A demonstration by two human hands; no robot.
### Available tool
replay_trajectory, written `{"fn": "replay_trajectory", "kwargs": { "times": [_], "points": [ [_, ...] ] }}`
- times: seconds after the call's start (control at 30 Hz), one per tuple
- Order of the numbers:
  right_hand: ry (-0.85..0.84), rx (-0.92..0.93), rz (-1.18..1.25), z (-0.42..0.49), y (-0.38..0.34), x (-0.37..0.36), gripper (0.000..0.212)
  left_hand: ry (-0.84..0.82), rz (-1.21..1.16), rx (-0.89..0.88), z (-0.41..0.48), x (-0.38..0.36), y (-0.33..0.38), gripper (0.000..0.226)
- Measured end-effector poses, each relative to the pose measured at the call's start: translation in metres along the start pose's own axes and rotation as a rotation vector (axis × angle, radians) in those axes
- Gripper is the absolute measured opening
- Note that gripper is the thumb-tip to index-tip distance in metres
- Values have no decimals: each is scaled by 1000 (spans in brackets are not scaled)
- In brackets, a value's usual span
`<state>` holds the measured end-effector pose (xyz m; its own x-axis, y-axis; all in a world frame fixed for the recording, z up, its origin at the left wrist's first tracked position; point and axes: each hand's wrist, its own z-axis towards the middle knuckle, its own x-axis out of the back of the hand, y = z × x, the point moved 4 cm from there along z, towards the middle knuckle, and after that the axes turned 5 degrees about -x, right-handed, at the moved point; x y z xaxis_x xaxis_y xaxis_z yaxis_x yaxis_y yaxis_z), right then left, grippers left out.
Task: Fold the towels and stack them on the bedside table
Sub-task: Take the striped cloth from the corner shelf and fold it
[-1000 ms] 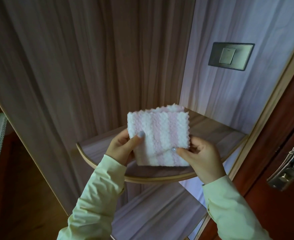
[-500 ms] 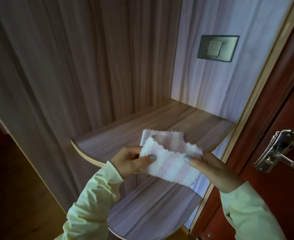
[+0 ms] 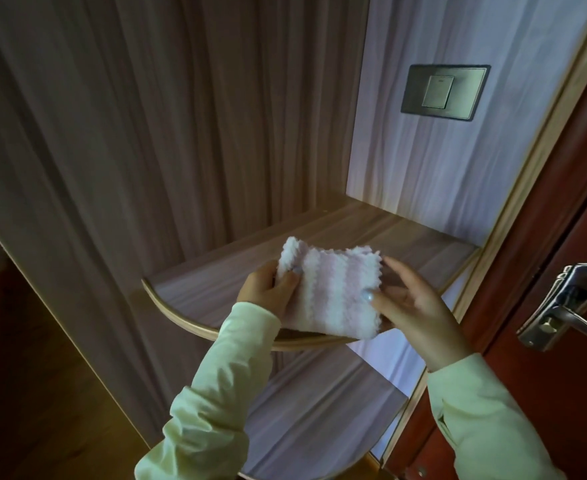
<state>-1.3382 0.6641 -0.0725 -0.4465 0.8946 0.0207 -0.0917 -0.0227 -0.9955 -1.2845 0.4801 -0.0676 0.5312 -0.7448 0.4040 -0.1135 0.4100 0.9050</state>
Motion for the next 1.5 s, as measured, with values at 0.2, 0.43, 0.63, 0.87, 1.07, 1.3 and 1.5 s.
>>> {"fn": "replay_trajectory", "kwargs": {
  "times": [0.2, 0.43, 0.63, 0.87, 1.07, 1.3, 1.5],
  "points": [
    [37, -73, -125, 36, 2, 5, 21, -47, 262, 35, 23, -8, 4, 28],
    [55, -106, -352, 58, 10, 16, 11, -60, 448, 103, 33, -16, 5, 35],
    [56, 1, -630, 67, 1, 16, 19, -39, 512, 75, 32, -16, 7, 31],
    [-61, -13, -679, 78, -1, 11, 19, -24, 452, 75, 30, -15, 8, 33],
    [-60, -26, -659, 82, 2, 8, 14, 36, 749, -39, 24, -11, 13, 43],
    [-77, -3, -749, 84, 5, 8, 12, -372, 857, -353, 15, -44, 7, 47],
    [20, 117, -822, 81, 0, 6, 18, -366, 890, -191, 15, -49, 2, 48]
  ]
}}
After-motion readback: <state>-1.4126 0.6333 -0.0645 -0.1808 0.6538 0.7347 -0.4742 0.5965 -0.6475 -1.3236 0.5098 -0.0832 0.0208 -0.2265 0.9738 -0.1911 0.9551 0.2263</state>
